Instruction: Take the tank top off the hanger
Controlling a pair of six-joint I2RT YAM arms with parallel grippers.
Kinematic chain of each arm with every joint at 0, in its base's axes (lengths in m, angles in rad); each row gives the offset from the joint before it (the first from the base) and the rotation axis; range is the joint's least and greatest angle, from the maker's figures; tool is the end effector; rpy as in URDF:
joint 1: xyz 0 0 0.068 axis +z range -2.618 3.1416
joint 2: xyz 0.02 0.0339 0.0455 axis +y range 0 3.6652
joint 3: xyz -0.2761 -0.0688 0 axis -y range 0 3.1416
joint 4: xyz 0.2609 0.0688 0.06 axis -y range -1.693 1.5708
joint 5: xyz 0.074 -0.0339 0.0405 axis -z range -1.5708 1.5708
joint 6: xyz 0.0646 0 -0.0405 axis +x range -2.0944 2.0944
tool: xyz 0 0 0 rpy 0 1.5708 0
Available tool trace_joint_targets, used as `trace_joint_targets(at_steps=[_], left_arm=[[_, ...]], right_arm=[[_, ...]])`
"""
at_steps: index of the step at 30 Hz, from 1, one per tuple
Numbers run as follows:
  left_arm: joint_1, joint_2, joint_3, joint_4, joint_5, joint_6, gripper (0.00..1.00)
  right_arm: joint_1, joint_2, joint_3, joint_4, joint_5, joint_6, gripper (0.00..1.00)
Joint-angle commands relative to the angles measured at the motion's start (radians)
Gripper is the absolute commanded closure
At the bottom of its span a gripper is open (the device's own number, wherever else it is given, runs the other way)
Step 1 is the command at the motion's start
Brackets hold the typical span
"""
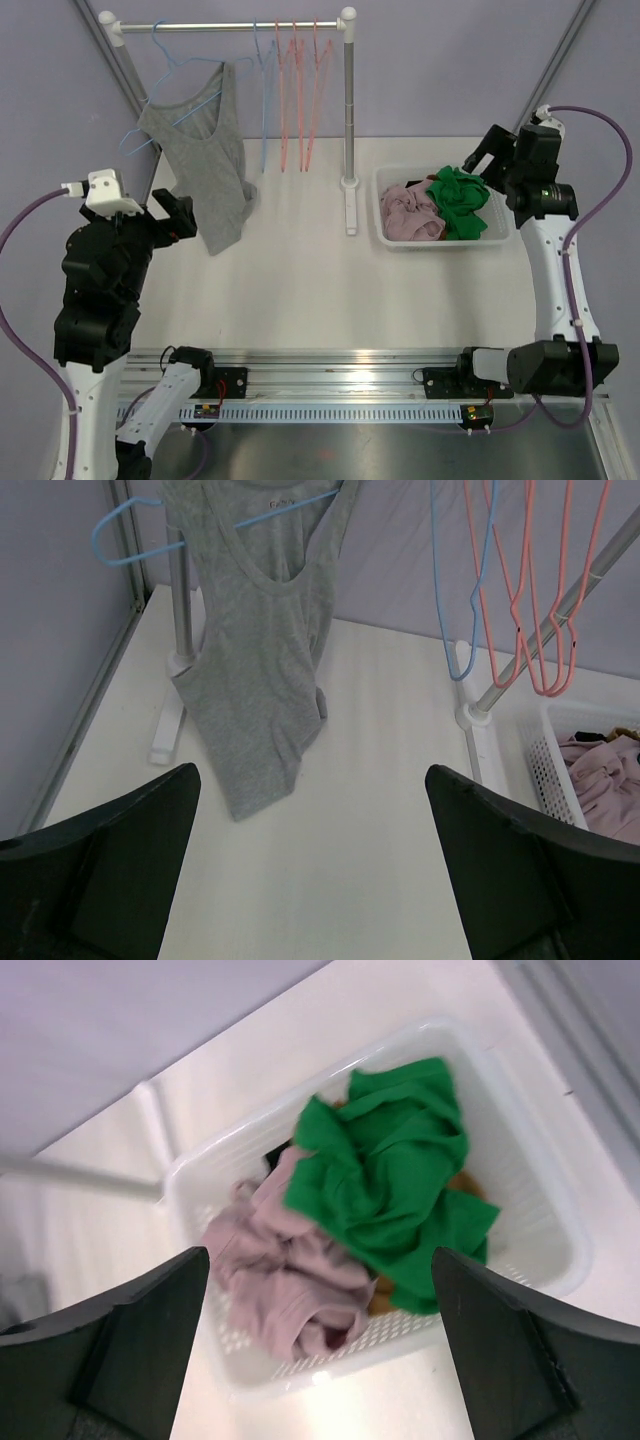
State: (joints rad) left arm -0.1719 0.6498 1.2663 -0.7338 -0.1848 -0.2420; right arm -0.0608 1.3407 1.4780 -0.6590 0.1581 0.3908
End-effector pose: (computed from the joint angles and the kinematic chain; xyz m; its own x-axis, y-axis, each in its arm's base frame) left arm 0.1152 -0.0080 0.4643 -0.1092 -0.2201 -0.9693 -0.0389 0.9754 -0.2171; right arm 0.3255 -0.0300 0.4088 -0.3852 0.4003 -0.8315 0.3709 0.8922 0.2577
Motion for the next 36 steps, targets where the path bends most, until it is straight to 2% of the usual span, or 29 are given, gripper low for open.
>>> trace_joint_targets(at_steps=[1,8,14,18,23,33,36], left_arm=[[0.005,0.080,0.065,0.074,-0.012,0.092,0.01],[0.006,0.304,0.148,0.267,-0.010,0.184,0.01],[0.057,0.545,0.362,0.355,0.036,0.227,0.01],[0.132,0.736,0.524,0.363,0.136,0.202,0.01],[0.195,0.864,0.639,0.382,0.228,0.204,0.01],[0.402,1.013,0.631,0.527,0.551,0.217,0.01],[0.419,1.037,0.637,0.544,0.640,0.259,0.01]], right_arm=[[0.006,-0.138,-0.086,0.007,-0.291,-0.043,0.00],[0.006,-0.421,-0.393,0.127,-0.733,0.057,0.01],[0.007,-0.675,-0.610,0.183,-0.900,0.157,0.01],[0.007,-0.793,-0.660,0.141,-0.954,0.174,0.01],[0.013,-0.864,-0.619,0.072,-0.985,0.143,0.01],[0.056,-0.874,-0.627,0.088,-0.982,0.140,0.01],[0.088,-0.870,-0.619,0.079,-0.979,0.132,0.01]])
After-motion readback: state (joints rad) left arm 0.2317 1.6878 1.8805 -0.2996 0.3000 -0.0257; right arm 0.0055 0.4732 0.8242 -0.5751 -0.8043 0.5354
